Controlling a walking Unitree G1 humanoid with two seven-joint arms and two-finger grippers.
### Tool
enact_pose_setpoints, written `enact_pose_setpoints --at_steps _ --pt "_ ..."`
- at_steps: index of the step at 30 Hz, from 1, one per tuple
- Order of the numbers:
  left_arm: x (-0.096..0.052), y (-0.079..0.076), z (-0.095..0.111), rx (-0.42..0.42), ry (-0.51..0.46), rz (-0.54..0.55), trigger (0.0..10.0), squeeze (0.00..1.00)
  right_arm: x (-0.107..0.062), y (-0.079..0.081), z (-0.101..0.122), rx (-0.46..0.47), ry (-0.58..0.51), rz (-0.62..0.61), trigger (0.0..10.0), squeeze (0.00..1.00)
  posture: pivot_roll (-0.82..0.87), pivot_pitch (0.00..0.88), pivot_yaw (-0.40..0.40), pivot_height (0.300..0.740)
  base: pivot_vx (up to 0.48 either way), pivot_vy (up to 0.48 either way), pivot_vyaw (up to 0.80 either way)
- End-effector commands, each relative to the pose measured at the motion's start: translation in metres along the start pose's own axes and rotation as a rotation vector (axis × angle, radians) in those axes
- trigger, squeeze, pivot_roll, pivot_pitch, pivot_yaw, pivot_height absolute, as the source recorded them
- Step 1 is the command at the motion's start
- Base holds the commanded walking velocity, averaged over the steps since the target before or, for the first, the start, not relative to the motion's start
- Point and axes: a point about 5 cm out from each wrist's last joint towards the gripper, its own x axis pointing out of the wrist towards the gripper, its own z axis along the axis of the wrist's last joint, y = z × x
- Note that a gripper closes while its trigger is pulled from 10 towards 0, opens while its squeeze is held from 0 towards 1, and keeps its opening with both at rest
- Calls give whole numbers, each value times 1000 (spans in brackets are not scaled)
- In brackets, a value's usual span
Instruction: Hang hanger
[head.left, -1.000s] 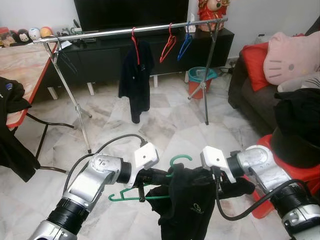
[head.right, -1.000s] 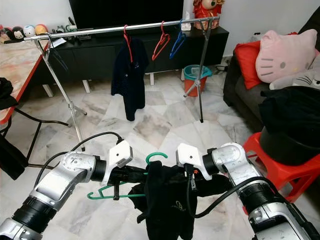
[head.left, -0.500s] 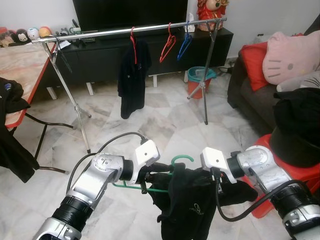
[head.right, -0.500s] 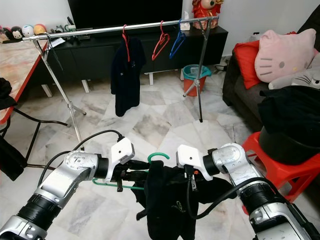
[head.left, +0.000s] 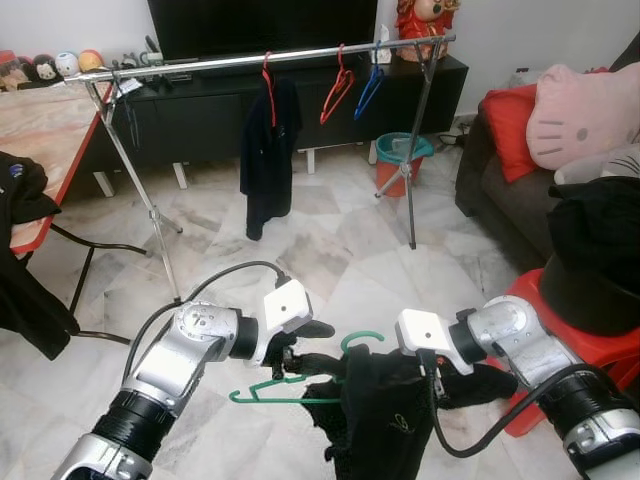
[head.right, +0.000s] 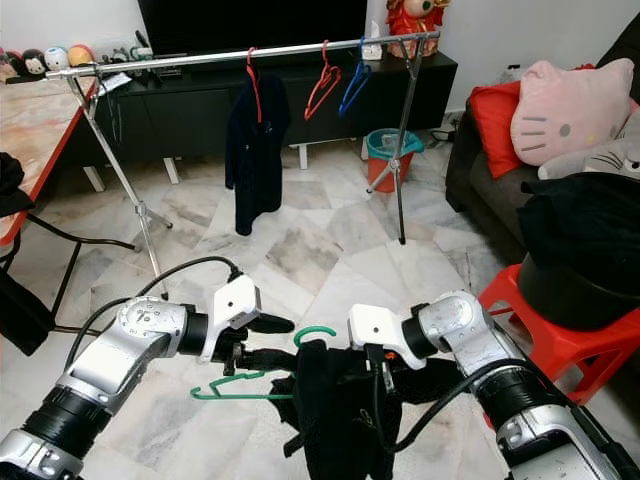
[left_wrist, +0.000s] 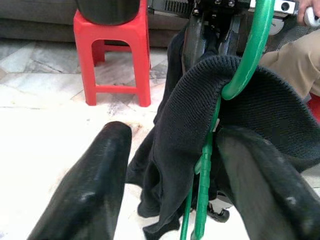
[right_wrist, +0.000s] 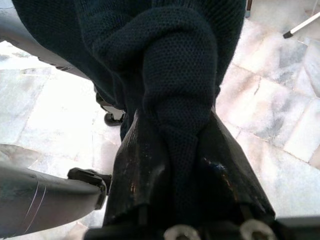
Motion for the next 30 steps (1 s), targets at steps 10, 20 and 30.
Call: enact_pose_setpoints --at_steps 10,20,30 --pt "-28 13 -17 63 136 137 10000 1000 -14 1 -35 -3 254 -80 0 0 86 0 -7 740 0 0 0" --pt "-49 32 -39 0 140 494 10000 0 -23 -8 -43 57 225 -275 0 0 80 0 -12 740 0 0 0" --pt "-69 46 -73 -222 163 983 10000 0 -39 -35 -22 177 -76 -677 0 0 75 0 -20 740 0 0 0"
